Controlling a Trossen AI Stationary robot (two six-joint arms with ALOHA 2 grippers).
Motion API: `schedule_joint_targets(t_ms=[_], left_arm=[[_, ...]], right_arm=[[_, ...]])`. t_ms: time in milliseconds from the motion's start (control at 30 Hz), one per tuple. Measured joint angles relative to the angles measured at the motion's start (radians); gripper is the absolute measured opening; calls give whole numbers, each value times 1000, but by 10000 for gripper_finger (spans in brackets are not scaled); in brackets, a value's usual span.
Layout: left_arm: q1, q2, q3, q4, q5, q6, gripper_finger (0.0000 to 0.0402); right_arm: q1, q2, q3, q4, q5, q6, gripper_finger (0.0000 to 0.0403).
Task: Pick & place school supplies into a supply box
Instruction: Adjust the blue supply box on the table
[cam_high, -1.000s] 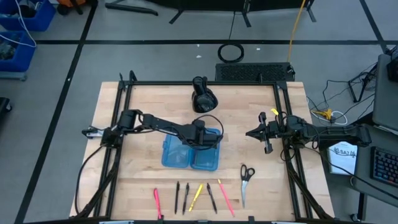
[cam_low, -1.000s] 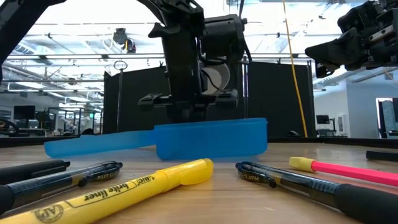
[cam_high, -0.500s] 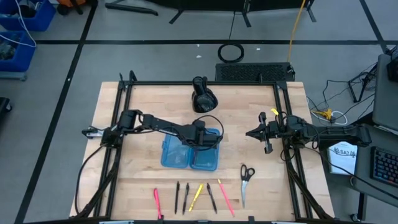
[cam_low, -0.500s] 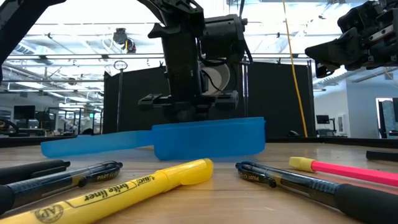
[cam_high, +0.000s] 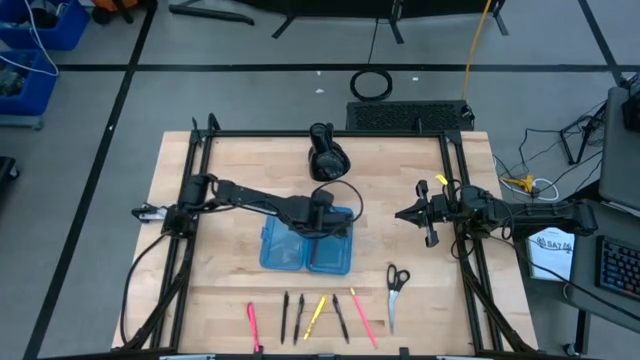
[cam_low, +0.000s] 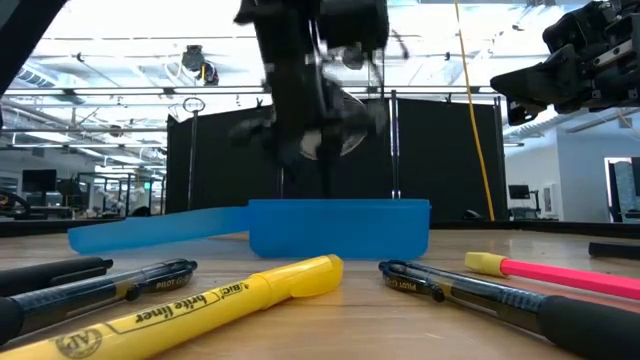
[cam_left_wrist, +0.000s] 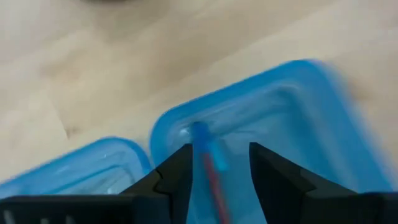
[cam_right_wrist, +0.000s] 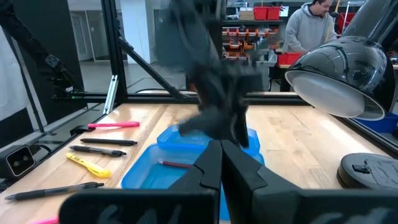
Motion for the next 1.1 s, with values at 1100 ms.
schedule_joint_targets(t_ms=[1100], left_arm=[[-338,-83,-67,207,104,830,258]], right_arm=[[0,0,0,5,1,0,0]])
